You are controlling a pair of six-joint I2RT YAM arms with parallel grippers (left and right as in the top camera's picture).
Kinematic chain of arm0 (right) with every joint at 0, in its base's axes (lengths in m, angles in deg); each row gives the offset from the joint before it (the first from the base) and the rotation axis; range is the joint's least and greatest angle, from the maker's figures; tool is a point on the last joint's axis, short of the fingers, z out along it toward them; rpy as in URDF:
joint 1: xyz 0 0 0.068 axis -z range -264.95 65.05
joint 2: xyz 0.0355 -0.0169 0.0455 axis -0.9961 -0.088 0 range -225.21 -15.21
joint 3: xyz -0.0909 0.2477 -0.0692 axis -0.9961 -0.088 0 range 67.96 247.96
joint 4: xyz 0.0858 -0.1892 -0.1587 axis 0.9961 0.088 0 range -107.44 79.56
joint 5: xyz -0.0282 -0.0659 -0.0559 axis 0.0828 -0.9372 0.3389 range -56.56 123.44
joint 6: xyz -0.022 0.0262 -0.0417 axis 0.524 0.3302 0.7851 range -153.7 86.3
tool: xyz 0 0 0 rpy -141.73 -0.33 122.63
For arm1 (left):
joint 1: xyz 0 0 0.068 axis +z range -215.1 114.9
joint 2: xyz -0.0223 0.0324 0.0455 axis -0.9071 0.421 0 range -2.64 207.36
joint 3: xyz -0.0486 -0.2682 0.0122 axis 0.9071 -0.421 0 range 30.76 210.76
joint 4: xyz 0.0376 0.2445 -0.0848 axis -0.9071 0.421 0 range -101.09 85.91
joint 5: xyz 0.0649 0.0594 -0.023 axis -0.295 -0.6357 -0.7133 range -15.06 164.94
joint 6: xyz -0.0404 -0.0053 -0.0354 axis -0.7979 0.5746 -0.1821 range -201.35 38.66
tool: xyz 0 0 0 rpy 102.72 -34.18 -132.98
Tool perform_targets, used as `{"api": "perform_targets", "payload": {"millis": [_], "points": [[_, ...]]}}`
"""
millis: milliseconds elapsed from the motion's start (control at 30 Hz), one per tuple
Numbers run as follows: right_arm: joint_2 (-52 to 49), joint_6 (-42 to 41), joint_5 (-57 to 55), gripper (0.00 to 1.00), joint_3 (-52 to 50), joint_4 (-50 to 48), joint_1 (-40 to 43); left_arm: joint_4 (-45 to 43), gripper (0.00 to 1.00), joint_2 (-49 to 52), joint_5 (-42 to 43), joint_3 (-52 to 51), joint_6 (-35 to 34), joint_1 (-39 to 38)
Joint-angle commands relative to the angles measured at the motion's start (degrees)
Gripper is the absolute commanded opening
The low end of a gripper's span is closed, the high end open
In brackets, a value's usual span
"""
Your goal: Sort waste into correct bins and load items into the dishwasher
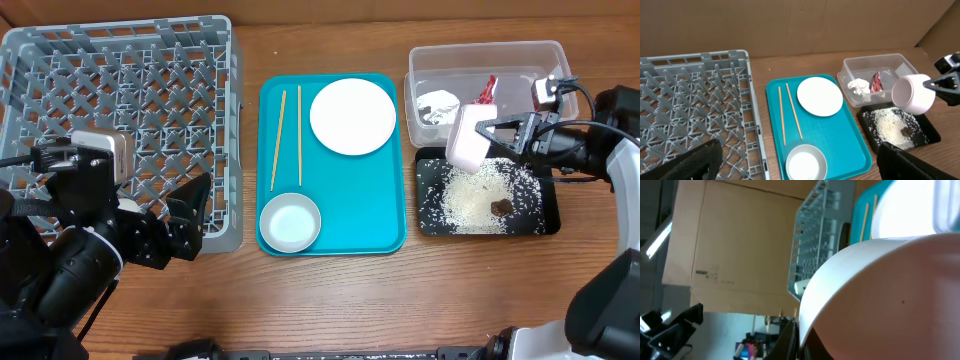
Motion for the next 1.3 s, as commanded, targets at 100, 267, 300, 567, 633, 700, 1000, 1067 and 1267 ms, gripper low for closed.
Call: {"api": "perform_targets", "payload": {"millis": [100, 267, 300, 567, 633, 700, 1000, 1067, 1267], "points": [[-1.6, 0.1, 2.6, 0.04, -2.5, -0.3, 0.4, 0.3, 1.0, 0.0, 0.3, 0.5, 0.9, -0.2], [-1.0, 7.6, 1.7, 0.04, -2.4, 3.5, -1.6, 0.4, 1.0, 0.0, 0.3, 0.5, 0.9, -0.2], [-0.6, 7.6, -0.6, 0.04, -2.4, 3.8, -2.4, 0.4, 1.0, 0.0, 0.3, 0.5, 0.9, -0.2], [2.2, 11.8, -5.4, 0.04, -1.2, 3.4, -9.8, -0.1, 1.0, 0.1, 0.2, 0.5, 0.9, -0.2], [2.3, 4.9, -3.3, 0.04, -1.2, 0.3, -10.0, 0.0, 1.0, 0.1, 0.2, 0.5, 0.9, -0.2], [2.3, -3.0, -4.1, 0.04, -1.2, -3.7, -9.7, 0.4, 1.0, 0.1, 0.2, 0.5, 0.9, -0.2], [2.6, -11.1, -32.1, 0.04, -1.2, -8.9, -28.9, 0.2, 1.0, 0.2, 0.1, 0.5, 0.9, -0.2], [2.6, -15.6, -43.8, 0.04, -1.2, -10.7, -34.8, 0.2, 1.0, 0.2, 0.1, 0.5, 0.9, -0.2], [2.0, -24.5, -69.5, 0.04, -1.2, -18.5, -50.9, 0.2, 1.0, 0.2, 0.1, 0.5, 0.9, -0.2]]}}
